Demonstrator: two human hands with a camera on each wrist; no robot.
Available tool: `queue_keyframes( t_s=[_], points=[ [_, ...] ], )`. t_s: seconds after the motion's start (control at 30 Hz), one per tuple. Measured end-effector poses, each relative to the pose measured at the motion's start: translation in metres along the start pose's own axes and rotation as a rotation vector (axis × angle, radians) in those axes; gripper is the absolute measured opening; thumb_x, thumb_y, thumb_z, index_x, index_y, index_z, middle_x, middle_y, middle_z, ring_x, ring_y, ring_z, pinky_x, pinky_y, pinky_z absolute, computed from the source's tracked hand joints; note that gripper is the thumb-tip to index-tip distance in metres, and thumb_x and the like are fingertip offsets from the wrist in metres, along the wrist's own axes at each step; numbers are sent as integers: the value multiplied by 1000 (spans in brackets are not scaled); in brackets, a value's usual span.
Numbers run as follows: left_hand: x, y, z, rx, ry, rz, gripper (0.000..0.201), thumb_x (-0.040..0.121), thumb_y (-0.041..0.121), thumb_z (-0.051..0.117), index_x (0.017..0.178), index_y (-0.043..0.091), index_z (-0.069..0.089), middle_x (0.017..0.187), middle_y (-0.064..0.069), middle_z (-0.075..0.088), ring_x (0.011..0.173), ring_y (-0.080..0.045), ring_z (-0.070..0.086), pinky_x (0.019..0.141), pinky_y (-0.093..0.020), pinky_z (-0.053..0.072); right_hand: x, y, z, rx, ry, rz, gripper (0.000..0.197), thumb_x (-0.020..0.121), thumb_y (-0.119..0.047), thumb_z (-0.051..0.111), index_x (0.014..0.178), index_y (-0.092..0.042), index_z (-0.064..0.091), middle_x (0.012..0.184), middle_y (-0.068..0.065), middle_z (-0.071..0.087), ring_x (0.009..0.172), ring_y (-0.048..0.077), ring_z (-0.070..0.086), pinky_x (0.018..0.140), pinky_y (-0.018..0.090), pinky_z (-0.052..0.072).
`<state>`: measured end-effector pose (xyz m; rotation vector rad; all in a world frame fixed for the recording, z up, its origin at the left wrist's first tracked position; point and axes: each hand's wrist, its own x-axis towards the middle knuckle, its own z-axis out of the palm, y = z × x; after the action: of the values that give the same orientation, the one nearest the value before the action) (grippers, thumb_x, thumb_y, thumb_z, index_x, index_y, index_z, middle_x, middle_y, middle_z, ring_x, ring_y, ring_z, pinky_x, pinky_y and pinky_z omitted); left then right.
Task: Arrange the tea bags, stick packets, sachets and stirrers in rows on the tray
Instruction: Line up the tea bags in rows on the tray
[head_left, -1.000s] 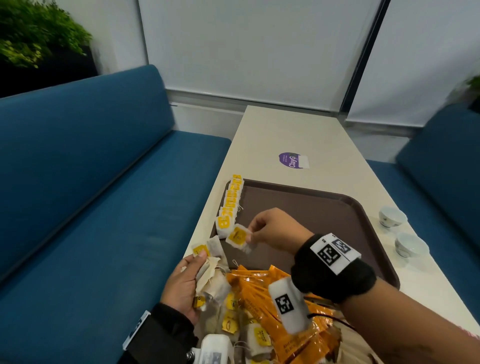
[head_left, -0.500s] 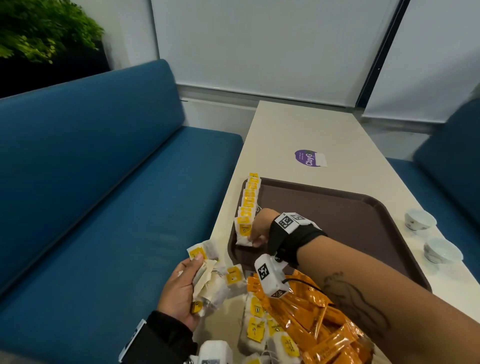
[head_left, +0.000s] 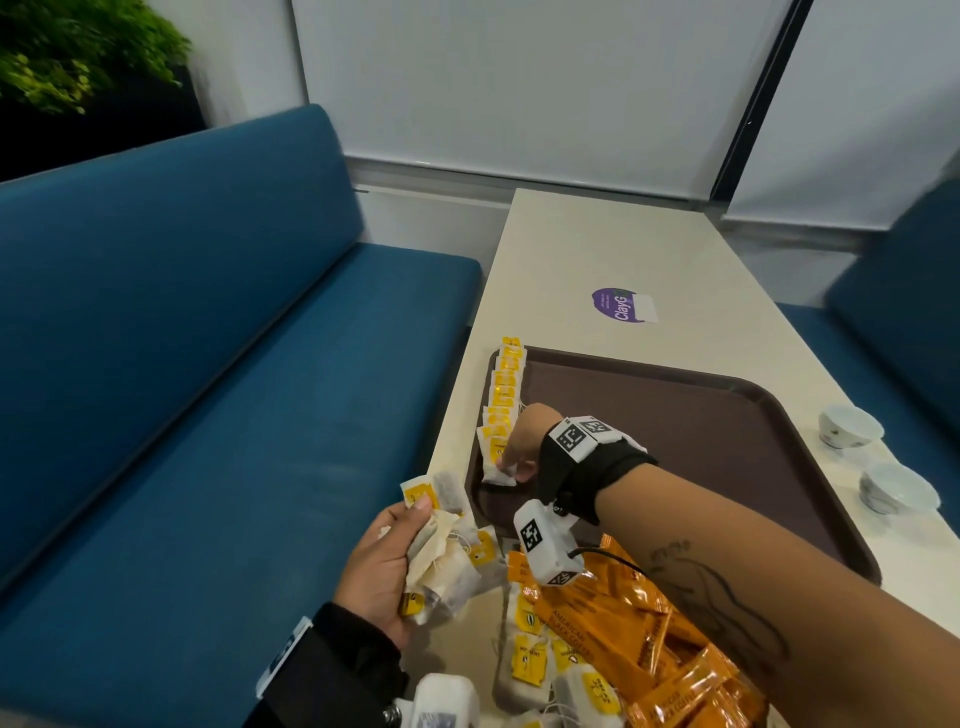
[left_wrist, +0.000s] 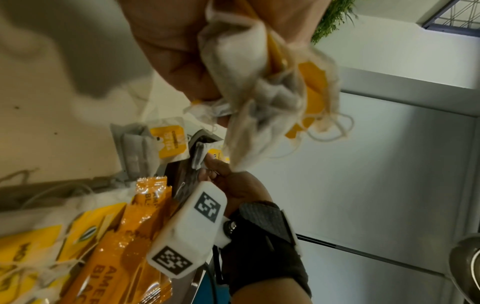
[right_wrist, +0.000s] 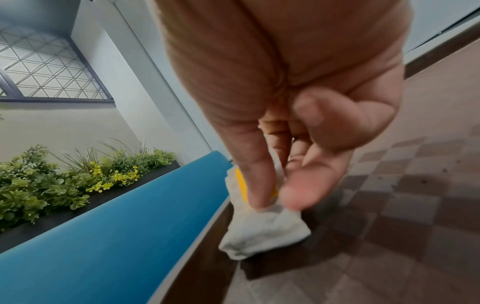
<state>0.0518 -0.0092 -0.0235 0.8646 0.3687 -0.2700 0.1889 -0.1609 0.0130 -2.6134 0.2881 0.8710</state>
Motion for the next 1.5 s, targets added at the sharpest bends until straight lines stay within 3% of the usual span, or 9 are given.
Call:
queue_keyframes(
  t_s=[0.2,0.3,0.37,0.43,0.57,0.73,0.97,1.3,1.5],
  points=[
    [0,2,1,26,-32,-9,23,79,22,60,95,5,59,82,-17,65,59,-22,67,46,-29,54,3,-6,1,-46,-28,-45,20,89,-25,64,77,-9,60,103,4,70,87,17,66,87,27,49],
    [0,1,3,24,-51,-6,27,74,22,61,95,5,58,83,-18,64,61,-23,66,48,-29,54,-5,-2,-2,9,124,-76,32,86,-26,68,107,-3,61,92,6,64,82,19,62,80,28,48],
    [0,1,4,20,-60,-11,31,72,22,62,98,4,58,84,-19,64,62,-23,66,50,-30,56,-20,3,-6,184,178,-173,31,86,-26,68,107,-4,60,90,7,62,78,18,59,70,28,50],
    [0,-1,6,26,-75,-15,35,71,22,64,100,4,58,84,-19,64,62,-24,65,54,-31,56,-41,6,-11,362,103,-315,24,85,-31,68,94,-10,61,83,2,61,68,12,55,56,24,43],
    [-5,-4,17,21,-141,-48,23,77,16,61,95,3,54,71,-18,66,53,-25,66,54,-35,56,-74,7,-19,320,-108,-444,33,79,-43,71,93,-14,69,79,-6,67,68,6,53,56,23,36],
    [-13,-7,28,51,-187,-66,26,68,10,62,93,2,54,68,-20,66,52,-27,66,55,-35,56,-92,8,-18,132,-120,-455,9,77,-27,76,76,-21,70,75,-2,63,66,9,48,50,20,33],
    [-22,-12,29,73,-202,-76,26,67,4,61,92,0,56,66,-18,67,50,-25,65,51,-31,57,-96,15,-11,147,-118,-407,16,82,-14,70,68,-21,65,77,3,61,61,10,46,51,22,34],
    [-17,-15,19,92,-89,-65,14,86,-2,54,97,5,58,71,-13,70,55,-19,66,50,-27,56,-79,38,-18,514,82,-275,15,89,-10,62,75,-14,62,78,10,54,57,14,42,50,24,36],
    [-20,-9,18,66,-64,-66,11,88,0,53,95,6,59,70,-12,70,54,-18,66,46,-26,54,-61,35,-8,548,89,-185,21,88,-2,62,108,-9,61,89,11,63,60,13,52,49,23,42]
  ],
)
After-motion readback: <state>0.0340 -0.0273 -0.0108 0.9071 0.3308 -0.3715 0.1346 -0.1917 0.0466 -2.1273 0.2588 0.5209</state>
